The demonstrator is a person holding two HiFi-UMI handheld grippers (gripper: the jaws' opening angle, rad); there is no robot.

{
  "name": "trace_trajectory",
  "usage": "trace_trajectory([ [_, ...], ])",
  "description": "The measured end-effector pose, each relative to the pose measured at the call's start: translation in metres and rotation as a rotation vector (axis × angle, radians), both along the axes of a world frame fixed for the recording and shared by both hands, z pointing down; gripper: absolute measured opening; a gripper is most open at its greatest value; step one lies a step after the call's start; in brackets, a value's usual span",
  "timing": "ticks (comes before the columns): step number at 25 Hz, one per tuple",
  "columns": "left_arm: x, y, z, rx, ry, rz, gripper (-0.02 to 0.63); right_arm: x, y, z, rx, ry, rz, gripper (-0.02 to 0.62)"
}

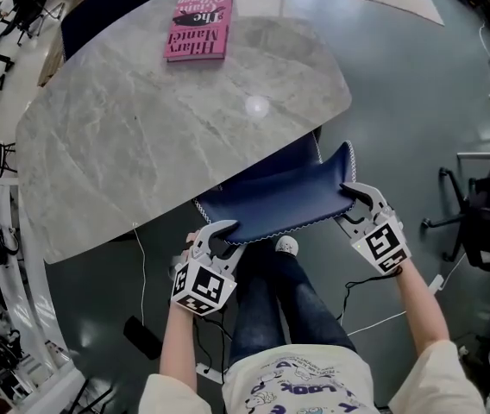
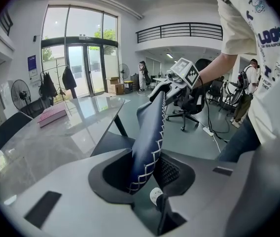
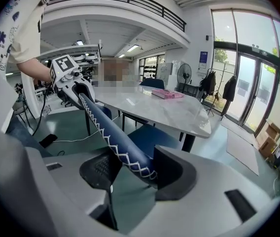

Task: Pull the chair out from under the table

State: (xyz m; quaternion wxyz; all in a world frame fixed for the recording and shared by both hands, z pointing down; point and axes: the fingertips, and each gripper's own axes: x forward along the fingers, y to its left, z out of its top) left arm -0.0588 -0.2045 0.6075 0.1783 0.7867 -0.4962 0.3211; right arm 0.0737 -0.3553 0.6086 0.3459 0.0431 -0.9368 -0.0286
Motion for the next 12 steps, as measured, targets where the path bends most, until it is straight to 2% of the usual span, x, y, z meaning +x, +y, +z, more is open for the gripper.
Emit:
trace_trajectory([
  [12, -0.001, 0.054, 0.000, -0.008, 0.007, 0.029, 0.126, 0.007, 0.061, 0.001, -0.015, 0.009, 0.046, 0.206],
])
